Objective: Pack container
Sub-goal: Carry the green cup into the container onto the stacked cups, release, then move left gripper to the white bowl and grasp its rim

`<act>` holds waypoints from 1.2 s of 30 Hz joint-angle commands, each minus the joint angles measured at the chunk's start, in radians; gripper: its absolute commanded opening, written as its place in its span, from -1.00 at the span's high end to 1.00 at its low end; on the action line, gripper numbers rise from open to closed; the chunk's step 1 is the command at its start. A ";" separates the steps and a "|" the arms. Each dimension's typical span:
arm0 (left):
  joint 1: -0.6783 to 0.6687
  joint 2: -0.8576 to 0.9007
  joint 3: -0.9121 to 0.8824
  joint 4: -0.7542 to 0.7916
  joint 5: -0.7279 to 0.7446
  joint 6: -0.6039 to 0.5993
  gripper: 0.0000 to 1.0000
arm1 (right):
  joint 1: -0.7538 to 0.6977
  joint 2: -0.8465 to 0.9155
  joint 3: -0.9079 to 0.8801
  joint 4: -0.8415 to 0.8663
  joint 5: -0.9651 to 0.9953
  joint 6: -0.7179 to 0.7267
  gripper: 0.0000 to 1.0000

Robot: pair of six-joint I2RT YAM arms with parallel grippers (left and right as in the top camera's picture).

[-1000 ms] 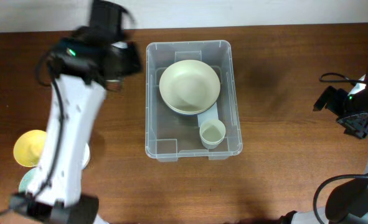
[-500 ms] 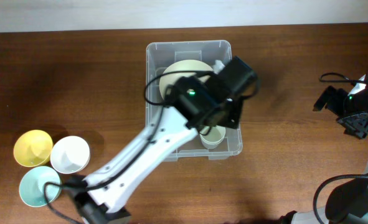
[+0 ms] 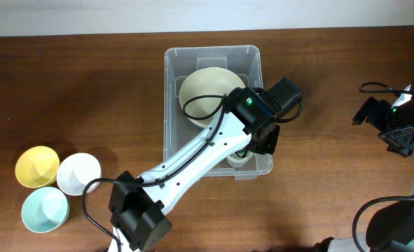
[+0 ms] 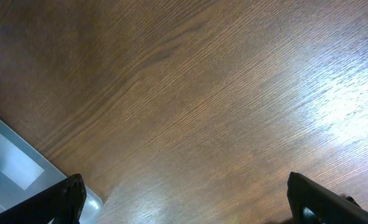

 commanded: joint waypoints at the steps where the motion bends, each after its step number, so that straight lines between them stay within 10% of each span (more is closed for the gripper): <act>1: 0.001 0.000 0.001 -0.019 0.013 -0.005 -0.40 | 0.006 -0.027 0.000 -0.001 -0.005 0.000 -0.98; 8: 0.113 -0.040 0.021 -0.071 -0.046 0.002 -0.45 | 0.006 -0.027 0.000 -0.004 -0.005 -0.001 -0.98; 21: 0.983 -0.304 -0.061 -0.189 -0.140 -0.021 -0.84 | 0.006 -0.027 -0.040 0.027 -0.005 0.000 -0.98; 36: 1.026 -0.305 -0.792 0.217 -0.121 -0.048 -0.84 | 0.006 -0.025 -0.042 0.029 -0.005 0.000 -0.98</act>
